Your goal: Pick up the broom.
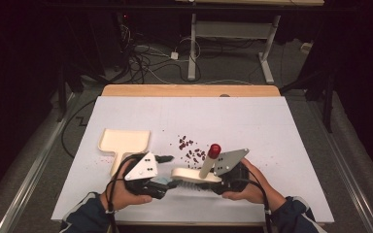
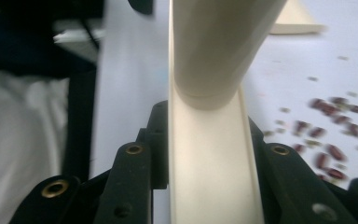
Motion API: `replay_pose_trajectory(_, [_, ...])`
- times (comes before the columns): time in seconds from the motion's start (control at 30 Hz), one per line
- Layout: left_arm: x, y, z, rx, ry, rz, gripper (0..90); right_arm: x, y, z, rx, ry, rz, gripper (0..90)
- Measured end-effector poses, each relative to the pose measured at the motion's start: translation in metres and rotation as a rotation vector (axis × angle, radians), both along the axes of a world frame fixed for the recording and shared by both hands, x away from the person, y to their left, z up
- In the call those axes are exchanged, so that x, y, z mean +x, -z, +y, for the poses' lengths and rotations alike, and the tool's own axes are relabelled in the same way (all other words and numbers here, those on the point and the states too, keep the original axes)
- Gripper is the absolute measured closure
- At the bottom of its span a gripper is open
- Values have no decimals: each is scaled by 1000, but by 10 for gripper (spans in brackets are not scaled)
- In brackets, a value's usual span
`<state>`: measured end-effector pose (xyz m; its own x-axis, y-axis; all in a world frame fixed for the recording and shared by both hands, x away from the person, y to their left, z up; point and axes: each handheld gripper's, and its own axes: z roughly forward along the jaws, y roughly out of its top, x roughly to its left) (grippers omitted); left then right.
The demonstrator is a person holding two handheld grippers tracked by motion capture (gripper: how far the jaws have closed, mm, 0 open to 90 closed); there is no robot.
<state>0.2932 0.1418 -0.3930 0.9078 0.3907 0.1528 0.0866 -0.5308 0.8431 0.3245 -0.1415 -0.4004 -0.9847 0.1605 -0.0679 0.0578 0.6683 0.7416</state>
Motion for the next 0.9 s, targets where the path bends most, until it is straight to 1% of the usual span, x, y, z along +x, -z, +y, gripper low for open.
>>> replay_pose_trajectory(0.03, [-3, 2, 19, -15, -106, -19, 232, 4, -1, -1, 7, 34, -6, 678])
replay_pose_trajectory(0.07, [-5, 4, 29, 0, -163, -42, 230, 8, -3, -2, 13, 73, -11, 679])
replay_pose_trajectory(0.1, [-7, 7, 38, 25, -226, -77, 227, 16, -4, -3, 15, 86, -47, 679])
replay_pose_trajectory(0.13, [-10, 11, 48, 44, -279, -83, 222, 20, -6, -3, 11, 134, -47, 678])
replay_pose_trajectory(0.17, [-12, 16, 58, 68, -325, -97, 214, 26, -8, -2, 2, 163, -72, 678])
replay_pose_trajectory(0.2, [-15, 21, 67, 101, -376, -120, 213, 33, -10, 0, -8, 193, -94, 679])
replay_pose_trajectory(0.23, [-17, 26, 76, 109, -415, -118, 213, 40, -11, 3, -7, 222, -105, 679])
replay_pose_trajectory(0.27, [-19, 31, 86, 92, -443, -94, 213, 49, -13, 6, -6, 235, -102, 679])
replay_pose_trajectory(0.3, [-19, 31, 86, 92, -443, -94, 212, 58, -14, 10, -3, 243, -93, 679])
replay_pose_trajectory(0.33, [-23, 41, 101, 75, -501, -61, 213, 67, -15, 15, -11, 254, -93, 679])
replay_pose_trajectory(0.37, [-23, 41, 101, 75, -501, -61, 212, 77, -16, 22, -25, 269, -100, 679])
replay_pose_trajectory(0.4, [-25, 45, 107, 83, -530, -51, 212, 86, -17, 28, -34, 284, -98, 679])
replay_pose_trajectory(0.47, [-27, 53, 113, 96, -554, -32, 212, 104, -18, 43, -64, 302, -88, 679])
replay_pose_trajectory(0.5, [-27, 54, 113, 110, -558, -37, 212, 111, -17, 51, -81, 312, -99, 678])
replay_pose_trajectory(0.53, [-27, 55, 113, 118, -558, -46, 212, 111, -17, 51, -81, 312, -99, 678])
replay_pose_trajectory(0.57, [-27, 55, 112, 118, -549, -47, 212, 125, -15, 66, -107, 322, -88, 679])
replay_pose_trajectory(0.6, [-27, 54, 111, 125, -541, -54, 212, 132, -13, 73, -118, 325, -86, 679])
replay_pose_trajectory(0.63, [-27, 54, 109, 137, -536, -67, 212, 136, -11, 80, -124, 332, -82, 679])
replay_pose_trajectory(0.67, [-27, 55, 108, 143, -532, -72, 212, 136, -11, 80, -124, 332, -82, 679])
replay_pose_trajectory(0.7, [-27, 55, 108, 147, -528, -71, 212, 140, -10, 86, -133, 333, -74, 679])
replay_pose_trajectory(0.73, [-26, 56, 108, 146, -528, -66, 212, 147, -6, 96, -134, 330, -67, 679])
replay_pose_trajectory(0.77, [-25, 57, 108, 149, -527, -57, 212, 149, -4, 101, -132, 332, -60, 679])
replay_pose_trajectory(0.8, [-25, 57, 108, 149, -527, -57, 212, 151, -2, 105, -137, 331, -53, 679])
replay_pose_trajectory(0.87, [-24, 58, 108, 150, -529, -53, 212, 153, 0, 112, -156, 344, -58, 679])
replay_pose_trajectory(0.9, [-23, 58, 108, 154, -527, -52, 212, 153, 0, 112, -156, 344, -58, 679])
